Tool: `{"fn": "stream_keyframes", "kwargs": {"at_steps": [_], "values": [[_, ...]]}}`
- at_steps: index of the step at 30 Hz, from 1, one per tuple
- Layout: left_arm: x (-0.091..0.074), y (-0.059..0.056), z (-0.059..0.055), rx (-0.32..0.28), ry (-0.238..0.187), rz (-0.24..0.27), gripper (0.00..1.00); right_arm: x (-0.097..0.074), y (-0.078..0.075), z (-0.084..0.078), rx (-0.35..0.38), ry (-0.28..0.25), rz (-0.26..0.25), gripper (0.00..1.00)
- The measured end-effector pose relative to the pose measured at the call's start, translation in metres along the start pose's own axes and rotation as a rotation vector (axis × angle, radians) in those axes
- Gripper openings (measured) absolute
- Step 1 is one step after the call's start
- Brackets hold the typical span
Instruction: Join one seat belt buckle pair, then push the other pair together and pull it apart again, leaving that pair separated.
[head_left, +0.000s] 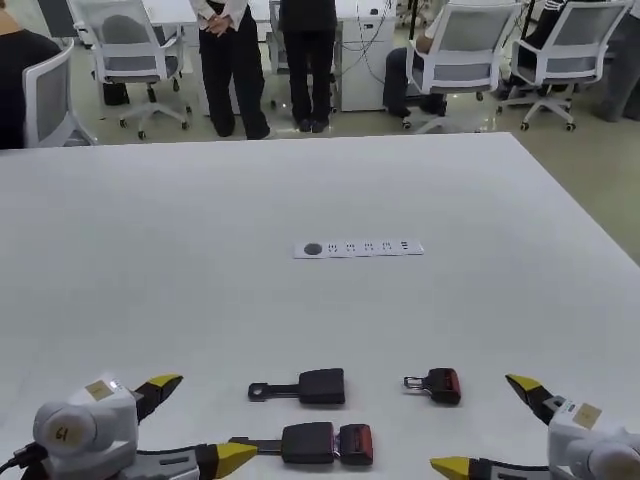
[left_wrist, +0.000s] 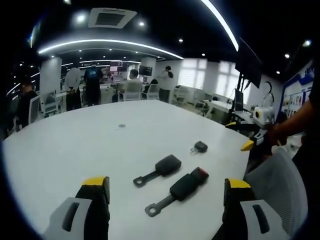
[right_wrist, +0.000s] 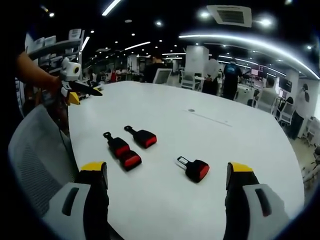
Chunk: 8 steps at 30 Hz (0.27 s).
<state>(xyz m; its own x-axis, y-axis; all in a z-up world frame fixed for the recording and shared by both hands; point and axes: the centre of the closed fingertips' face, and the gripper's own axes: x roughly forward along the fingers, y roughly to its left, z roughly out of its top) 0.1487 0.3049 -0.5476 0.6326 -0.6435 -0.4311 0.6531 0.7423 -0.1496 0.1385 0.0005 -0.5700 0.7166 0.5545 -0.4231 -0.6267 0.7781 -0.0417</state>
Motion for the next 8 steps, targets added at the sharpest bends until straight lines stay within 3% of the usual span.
{"fn": "stream_keyframes", "kwargs": {"at_steps": [8], "values": [[-0.0008,-0.0021,-0.0001,-0.002,-0.004,0.001,0.97,0.0007,0.0018,-0.0004,0.009,-0.003,-0.003,0.99]]}}
